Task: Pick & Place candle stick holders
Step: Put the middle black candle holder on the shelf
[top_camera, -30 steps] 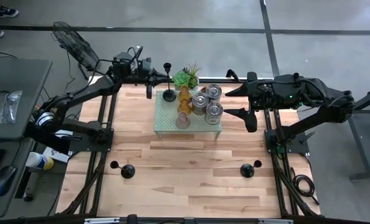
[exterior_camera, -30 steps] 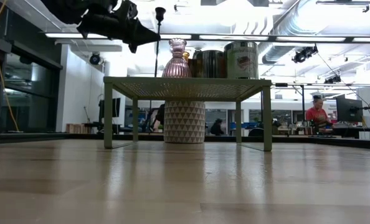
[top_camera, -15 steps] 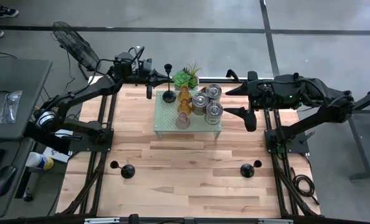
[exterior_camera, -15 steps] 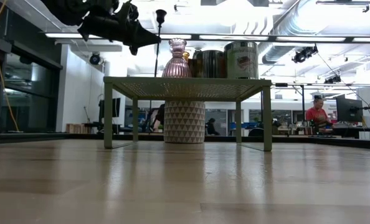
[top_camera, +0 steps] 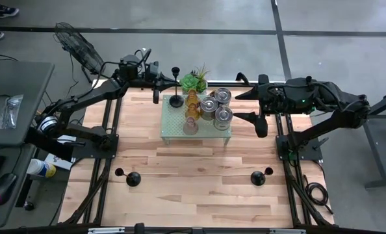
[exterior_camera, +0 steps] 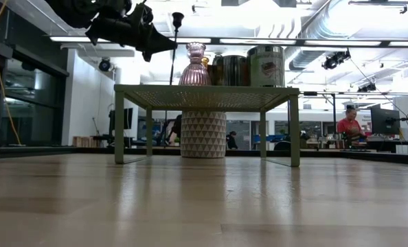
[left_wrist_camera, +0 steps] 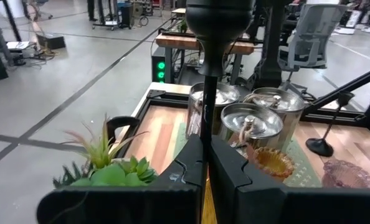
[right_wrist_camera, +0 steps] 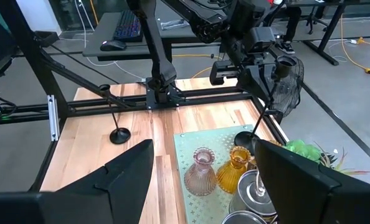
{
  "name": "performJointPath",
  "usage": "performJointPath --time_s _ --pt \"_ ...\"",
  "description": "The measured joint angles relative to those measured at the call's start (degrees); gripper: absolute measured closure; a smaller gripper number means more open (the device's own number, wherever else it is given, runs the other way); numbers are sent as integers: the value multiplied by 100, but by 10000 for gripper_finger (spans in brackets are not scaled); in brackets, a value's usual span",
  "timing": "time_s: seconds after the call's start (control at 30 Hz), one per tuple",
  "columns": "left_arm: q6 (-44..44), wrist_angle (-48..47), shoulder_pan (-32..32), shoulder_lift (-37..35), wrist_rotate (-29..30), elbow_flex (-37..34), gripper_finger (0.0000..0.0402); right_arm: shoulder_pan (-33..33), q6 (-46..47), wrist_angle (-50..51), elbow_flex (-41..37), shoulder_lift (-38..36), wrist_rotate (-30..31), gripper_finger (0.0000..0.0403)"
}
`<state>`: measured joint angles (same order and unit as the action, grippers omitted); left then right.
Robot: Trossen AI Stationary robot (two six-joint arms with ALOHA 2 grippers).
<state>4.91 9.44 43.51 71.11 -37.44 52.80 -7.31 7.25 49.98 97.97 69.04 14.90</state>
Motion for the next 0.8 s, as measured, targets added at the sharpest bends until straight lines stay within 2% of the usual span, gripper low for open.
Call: performJointPath --time_s 0.8 --pt "89 -219 0 0 95 7 397 0 0 -1 0 0 0 131"
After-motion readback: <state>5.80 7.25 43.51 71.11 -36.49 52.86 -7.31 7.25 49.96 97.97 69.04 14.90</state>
